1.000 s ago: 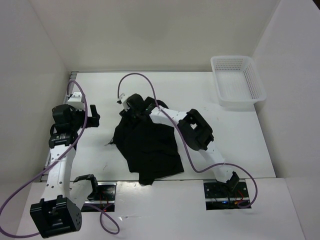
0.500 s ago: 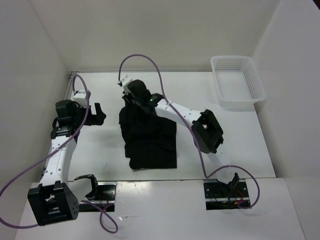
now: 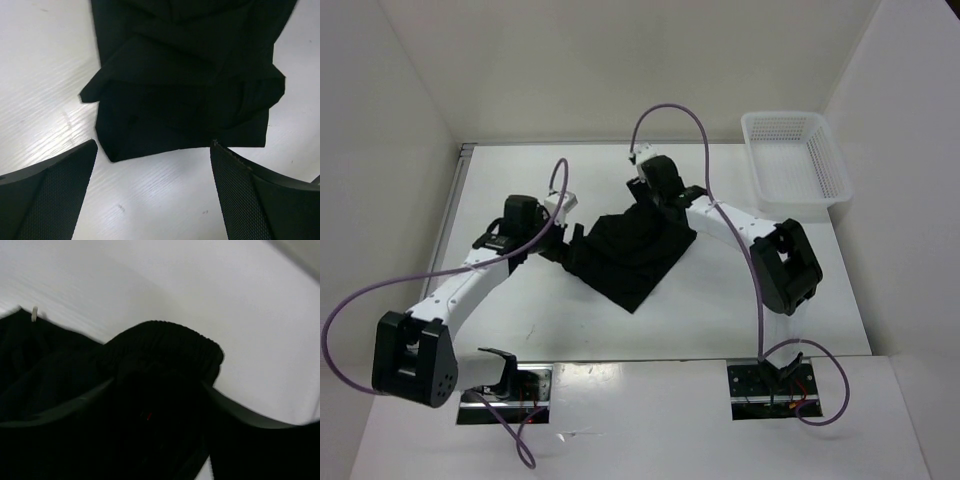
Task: Fold and stack the shorts
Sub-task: Move the shorts to the center of the board, then flatten the shorts out
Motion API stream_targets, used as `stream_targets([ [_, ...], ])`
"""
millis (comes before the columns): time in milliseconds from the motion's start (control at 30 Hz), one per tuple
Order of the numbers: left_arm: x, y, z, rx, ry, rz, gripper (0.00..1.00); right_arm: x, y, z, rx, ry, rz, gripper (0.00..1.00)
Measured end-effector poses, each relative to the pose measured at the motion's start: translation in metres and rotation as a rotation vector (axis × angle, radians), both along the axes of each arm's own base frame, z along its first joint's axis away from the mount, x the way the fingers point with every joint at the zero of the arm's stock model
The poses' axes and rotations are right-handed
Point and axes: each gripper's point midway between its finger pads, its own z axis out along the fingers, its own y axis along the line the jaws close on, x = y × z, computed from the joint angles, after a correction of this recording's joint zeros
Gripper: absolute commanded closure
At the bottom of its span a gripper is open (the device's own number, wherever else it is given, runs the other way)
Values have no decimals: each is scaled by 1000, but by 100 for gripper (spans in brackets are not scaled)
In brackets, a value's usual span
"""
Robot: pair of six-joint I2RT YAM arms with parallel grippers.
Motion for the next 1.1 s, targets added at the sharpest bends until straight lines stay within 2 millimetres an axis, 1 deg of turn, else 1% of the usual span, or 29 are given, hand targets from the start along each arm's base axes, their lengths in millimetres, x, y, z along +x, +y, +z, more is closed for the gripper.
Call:
stream_targets([
  [33,-1,-6,-7,10,15,-15,0,-2,-12,-14,-15,37,-18,14],
  [100,-1,-19,-17,28,26,-49,0,-6,-32,-33,-34,94,-46,12],
  [167,2,-33,-28,56,25,-78,0,-6,-43,-40,-38,120,-64,12],
  [200,6,-40,-35,70,19,-88,0,-4,-48,-40,-32,124,-73,12],
  [300,15,-51,-55,107,17,-96,0,4,-62,-33,4,124,-93,19],
  [433,27,-50,-82,172,37,-66,0,17,-98,-21,84,132,-148,19],
  [467,28,-49,-88,188,41,-56,0,19,-106,-21,105,138,-156,19],
  [533,33,-46,-98,215,41,-37,0,15,-123,-26,138,166,-173,19],
  [600,37,-44,-107,235,44,-23,0,7,-127,-40,165,213,-168,19],
  [667,46,-48,-106,243,27,-16,0,-4,-119,-56,198,270,-144,19],
  [733,54,-54,-106,244,10,-18,0,-7,-112,-66,232,310,-131,22],
  [767,56,-58,-107,246,3,-21,7,-8,-109,-70,245,324,-126,24],
  [833,59,-66,-108,248,-11,-33,20,-8,-104,-81,267,355,-121,32],
  [867,60,-71,-108,247,-17,-45,35,-9,-102,-88,274,371,-120,41],
  [933,60,-76,-108,242,-20,-53,54,-9,-102,-100,285,398,-135,54],
  [967,61,-78,-108,241,-24,-61,64,-9,-103,-104,289,408,-145,69],
  [1000,60,-79,-108,237,-22,-64,81,-9,-103,-108,293,417,-154,77],
  [1033,60,-80,-108,232,-19,-61,88,-9,-103,-111,295,424,-157,84],
  [1067,60,-80,-107,233,-21,-64,95,-9,-103,-112,299,427,-166,97],
  [1100,60,-81,-107,230,-22,-65,100,-9,-104,-112,301,426,-173,100],
])
